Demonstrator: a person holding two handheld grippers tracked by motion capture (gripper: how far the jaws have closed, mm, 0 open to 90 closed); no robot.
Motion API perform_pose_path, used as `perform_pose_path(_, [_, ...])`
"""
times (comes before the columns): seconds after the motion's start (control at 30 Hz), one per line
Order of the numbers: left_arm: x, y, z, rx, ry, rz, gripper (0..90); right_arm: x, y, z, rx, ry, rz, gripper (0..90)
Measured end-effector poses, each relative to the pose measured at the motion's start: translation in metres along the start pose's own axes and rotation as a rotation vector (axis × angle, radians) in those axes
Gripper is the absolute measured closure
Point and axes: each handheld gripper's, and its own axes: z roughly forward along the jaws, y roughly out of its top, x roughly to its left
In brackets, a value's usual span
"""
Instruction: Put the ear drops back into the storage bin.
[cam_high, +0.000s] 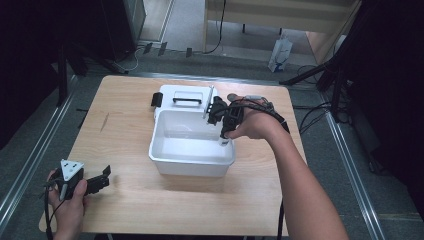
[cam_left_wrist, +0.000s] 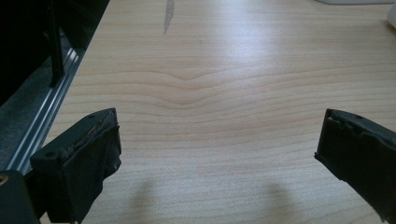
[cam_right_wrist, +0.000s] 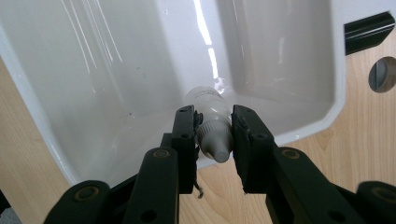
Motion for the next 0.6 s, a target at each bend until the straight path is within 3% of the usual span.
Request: perform_pose_path(0.6, [0.0, 0.0, 0.0, -0.002, 0.001, 0.0, 0.6, 0.002, -0.003, 0.033, 0.018, 0.017, -0.036, 72.0])
